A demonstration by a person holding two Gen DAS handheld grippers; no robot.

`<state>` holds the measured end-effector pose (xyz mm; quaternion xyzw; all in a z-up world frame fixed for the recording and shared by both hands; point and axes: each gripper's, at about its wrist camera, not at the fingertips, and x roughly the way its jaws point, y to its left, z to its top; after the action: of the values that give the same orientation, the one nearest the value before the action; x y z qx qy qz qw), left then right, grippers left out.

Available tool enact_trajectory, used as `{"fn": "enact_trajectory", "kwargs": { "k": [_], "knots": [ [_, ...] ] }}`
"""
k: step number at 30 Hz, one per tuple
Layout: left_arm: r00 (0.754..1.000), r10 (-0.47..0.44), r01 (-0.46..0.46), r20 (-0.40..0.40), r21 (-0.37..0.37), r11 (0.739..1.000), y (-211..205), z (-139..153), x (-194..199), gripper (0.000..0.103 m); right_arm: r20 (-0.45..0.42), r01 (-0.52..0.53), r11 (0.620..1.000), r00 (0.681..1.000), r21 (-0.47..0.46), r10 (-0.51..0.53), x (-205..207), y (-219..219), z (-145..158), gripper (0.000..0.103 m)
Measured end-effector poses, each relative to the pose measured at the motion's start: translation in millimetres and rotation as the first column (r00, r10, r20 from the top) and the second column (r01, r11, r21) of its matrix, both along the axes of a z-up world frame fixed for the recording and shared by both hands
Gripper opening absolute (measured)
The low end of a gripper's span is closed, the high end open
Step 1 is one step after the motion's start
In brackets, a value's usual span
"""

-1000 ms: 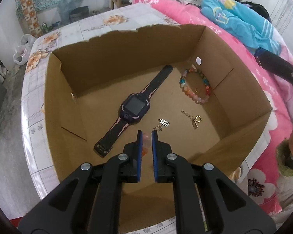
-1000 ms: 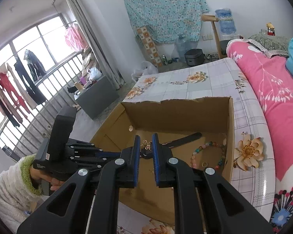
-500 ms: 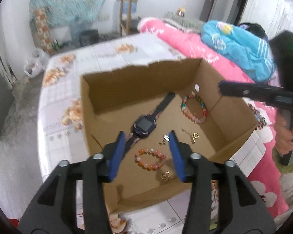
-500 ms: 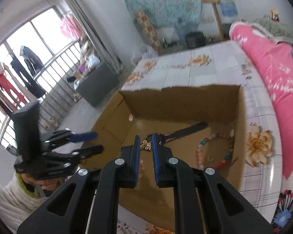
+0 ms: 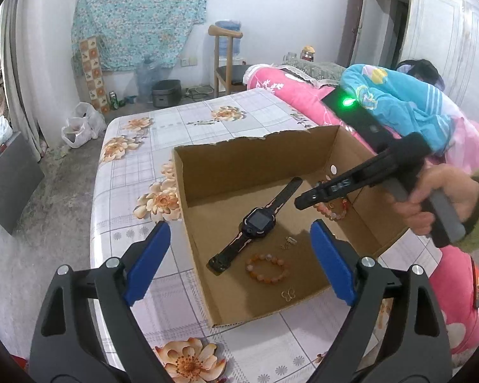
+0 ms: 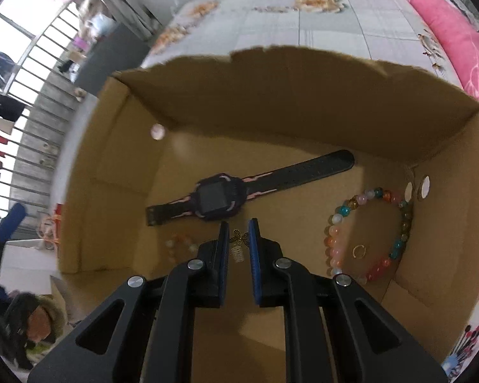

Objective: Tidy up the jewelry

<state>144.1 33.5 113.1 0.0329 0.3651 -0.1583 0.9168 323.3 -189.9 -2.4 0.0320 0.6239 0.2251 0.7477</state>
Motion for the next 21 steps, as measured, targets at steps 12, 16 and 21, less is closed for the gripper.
{"fn": "enact_trajectory", "kwargs": {
  "k": [12, 16, 21],
  "knots": [
    [1.000, 0.016, -0.016, 0.003, 0.007, 1.000, 6.0, -4.4, -5.8, 0.086, 0.030, 0.039, 0.999, 0.999, -0.027, -0.038, -1.0, -8.1, 6.8, 0.013],
    [1.000, 0.014, -0.014, 0.004, 0.007, 1.000, 6.6, -4.2, -7.5, 0.086, 0.070, 0.052, 0.999, 0.996, 0.014, -0.053, -13.1, -18.5, 27.2, 0.013],
    [1.000, 0.021, -0.021, 0.003, 0.008, 1.000, 7.1, -5.3, -12.1, 0.087, 0.162, 0.069, 0.993, 0.983, 0.099, -0.085, -41.8, -40.9, 64.5, 0.018]
  ]
}}
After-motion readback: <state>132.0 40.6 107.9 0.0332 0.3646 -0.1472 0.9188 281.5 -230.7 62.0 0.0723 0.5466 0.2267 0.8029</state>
